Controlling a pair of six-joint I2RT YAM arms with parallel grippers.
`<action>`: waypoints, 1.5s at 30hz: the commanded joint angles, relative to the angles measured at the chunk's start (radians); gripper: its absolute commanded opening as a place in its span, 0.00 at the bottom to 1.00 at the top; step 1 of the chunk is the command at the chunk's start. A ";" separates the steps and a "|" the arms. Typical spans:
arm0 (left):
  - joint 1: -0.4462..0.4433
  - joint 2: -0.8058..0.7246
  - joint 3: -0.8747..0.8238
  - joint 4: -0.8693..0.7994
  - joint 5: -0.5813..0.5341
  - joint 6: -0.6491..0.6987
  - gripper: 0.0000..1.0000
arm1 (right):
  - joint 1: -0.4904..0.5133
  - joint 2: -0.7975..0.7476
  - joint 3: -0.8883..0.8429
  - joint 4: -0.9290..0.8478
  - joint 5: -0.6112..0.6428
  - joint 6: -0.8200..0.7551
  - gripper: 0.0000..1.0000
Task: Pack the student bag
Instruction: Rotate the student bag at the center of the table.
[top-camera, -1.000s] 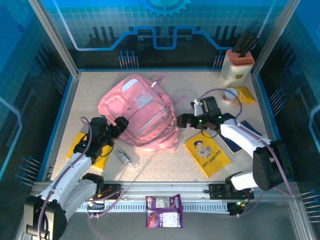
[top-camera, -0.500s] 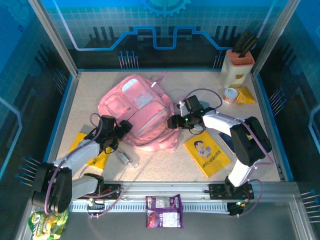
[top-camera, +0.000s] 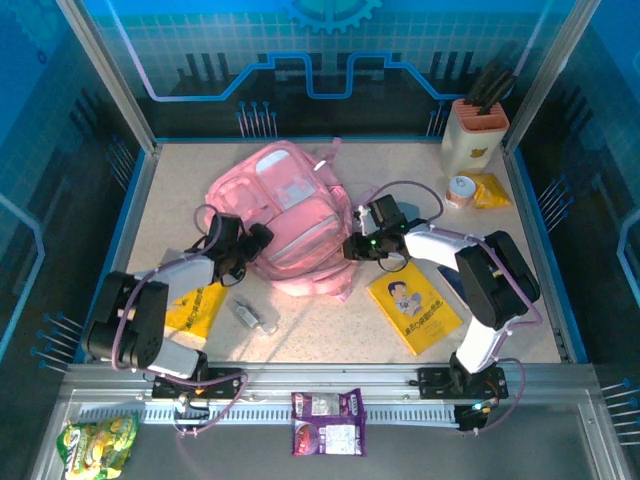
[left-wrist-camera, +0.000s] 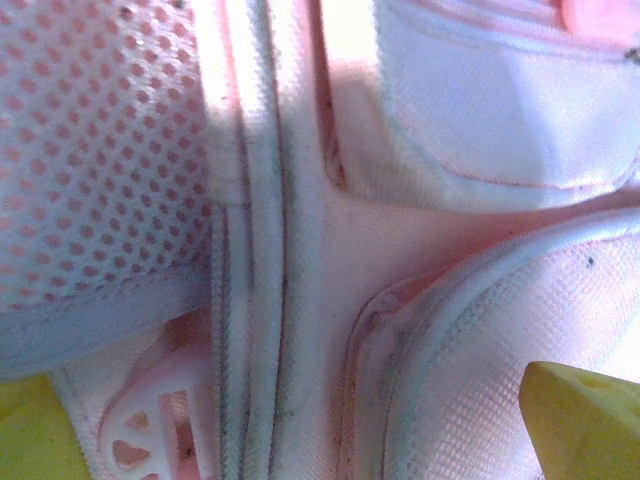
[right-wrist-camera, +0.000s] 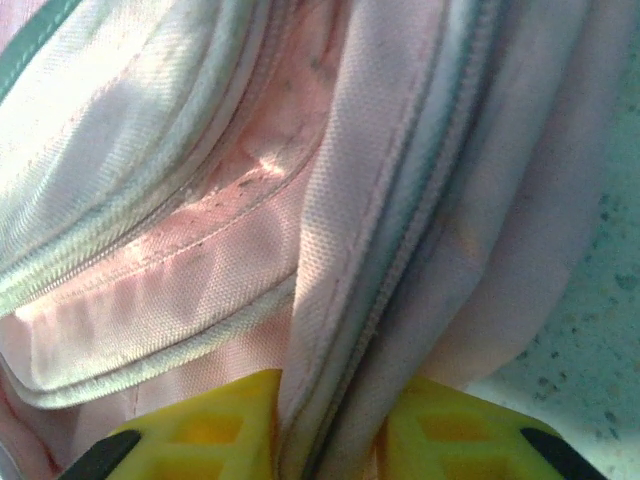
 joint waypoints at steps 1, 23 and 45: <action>-0.005 0.083 0.129 0.137 0.079 0.076 0.99 | 0.068 -0.048 -0.050 0.030 -0.070 0.033 0.26; 0.078 -0.038 0.165 -0.096 0.203 0.155 0.99 | 0.078 -0.206 0.024 -0.127 0.081 0.120 0.80; -0.483 -0.287 -0.093 0.018 -0.028 -0.334 0.99 | 0.064 0.022 0.088 0.026 0.051 0.145 0.74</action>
